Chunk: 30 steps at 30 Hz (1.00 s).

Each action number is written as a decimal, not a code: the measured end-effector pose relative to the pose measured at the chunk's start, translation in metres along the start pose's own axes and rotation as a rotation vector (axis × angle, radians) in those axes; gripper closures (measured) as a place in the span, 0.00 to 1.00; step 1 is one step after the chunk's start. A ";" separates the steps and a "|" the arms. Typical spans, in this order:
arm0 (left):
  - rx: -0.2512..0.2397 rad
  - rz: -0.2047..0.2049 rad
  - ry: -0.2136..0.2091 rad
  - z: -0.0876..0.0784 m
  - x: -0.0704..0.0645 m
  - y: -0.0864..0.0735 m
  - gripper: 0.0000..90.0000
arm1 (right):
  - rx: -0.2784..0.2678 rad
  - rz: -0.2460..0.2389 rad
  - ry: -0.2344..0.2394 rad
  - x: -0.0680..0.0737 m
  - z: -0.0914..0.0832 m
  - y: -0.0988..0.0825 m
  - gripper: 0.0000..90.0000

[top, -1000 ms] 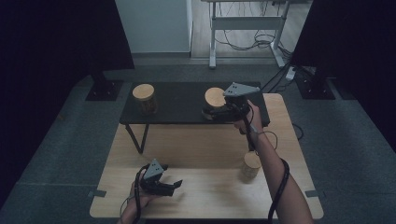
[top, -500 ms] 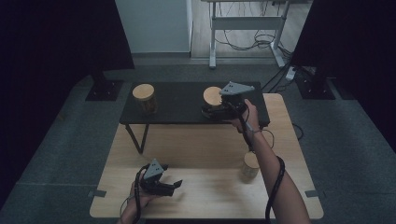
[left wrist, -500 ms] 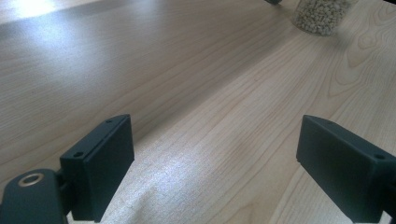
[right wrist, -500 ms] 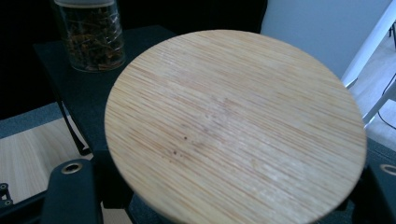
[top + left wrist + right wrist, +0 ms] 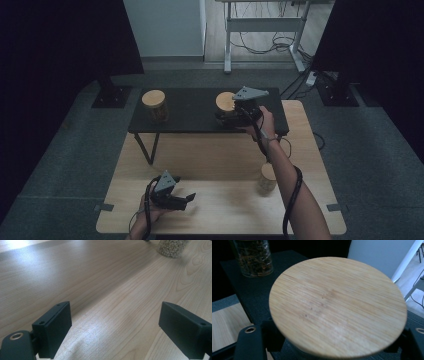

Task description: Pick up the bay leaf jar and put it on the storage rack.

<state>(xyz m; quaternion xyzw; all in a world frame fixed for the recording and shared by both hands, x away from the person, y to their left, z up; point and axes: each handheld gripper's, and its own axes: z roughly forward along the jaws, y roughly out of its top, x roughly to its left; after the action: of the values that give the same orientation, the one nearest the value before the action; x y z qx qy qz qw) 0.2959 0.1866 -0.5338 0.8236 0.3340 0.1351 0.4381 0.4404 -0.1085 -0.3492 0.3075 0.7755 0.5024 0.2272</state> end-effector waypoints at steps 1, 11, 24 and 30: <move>0.002 0.001 0.001 0.000 0.000 0.000 0.12 | 0.004 0.000 -0.007 0.001 0.001 0.000 0.27; 0.003 0.007 -0.001 0.000 -0.001 0.000 0.12 | 0.029 0.006 -0.033 0.000 0.005 0.001 0.24; 0.004 0.008 -0.001 0.000 -0.001 0.000 0.12 | 0.031 -0.005 -0.043 0.001 0.005 0.001 0.24; 0.005 0.010 -0.002 0.001 -0.002 0.000 0.12 | 0.026 -0.011 -0.057 0.003 0.005 0.000 0.21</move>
<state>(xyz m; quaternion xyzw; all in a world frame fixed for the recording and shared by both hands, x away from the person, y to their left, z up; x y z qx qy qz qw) 0.2951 0.1848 -0.5337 0.8265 0.3296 0.1356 0.4357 0.4418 -0.1029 -0.3509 0.3204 0.7768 0.4822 0.2479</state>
